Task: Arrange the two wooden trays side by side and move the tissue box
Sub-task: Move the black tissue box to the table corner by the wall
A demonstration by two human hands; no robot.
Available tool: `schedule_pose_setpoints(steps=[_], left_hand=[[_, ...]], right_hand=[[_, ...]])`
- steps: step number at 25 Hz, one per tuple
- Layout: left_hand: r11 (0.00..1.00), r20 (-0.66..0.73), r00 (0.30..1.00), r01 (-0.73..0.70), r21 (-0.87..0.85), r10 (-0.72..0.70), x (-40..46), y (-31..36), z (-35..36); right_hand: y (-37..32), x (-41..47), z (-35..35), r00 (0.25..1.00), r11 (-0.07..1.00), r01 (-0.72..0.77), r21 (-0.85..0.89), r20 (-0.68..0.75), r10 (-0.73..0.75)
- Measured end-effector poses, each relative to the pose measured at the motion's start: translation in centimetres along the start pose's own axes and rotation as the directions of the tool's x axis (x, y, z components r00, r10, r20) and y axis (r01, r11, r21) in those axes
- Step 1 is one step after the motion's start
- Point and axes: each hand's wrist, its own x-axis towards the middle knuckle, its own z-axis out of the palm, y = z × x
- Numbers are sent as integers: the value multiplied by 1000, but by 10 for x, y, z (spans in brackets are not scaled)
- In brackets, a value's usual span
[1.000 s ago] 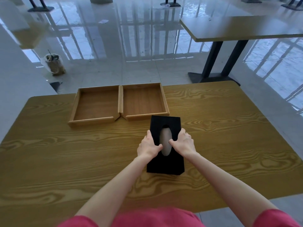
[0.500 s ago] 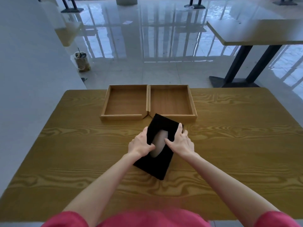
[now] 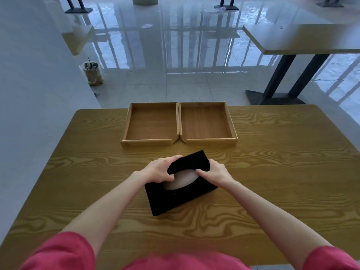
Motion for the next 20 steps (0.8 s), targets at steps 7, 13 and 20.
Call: schedule_pose_setpoints(steps=[7,13,20], left_hand=[[998,-138,990,-14,-67,5,1,-10,8],[929,-357,877,218,-300,-322,-28,-24,31],[421,46,805,358,-833,-592,-54,-37,53]], right_hand=[[1,3,9,992,994,-107,-12,-61,106],[7,2,12,992,994,-113,-16,-54,112],[15,-5,10,988,966,-156,205,24,155]])
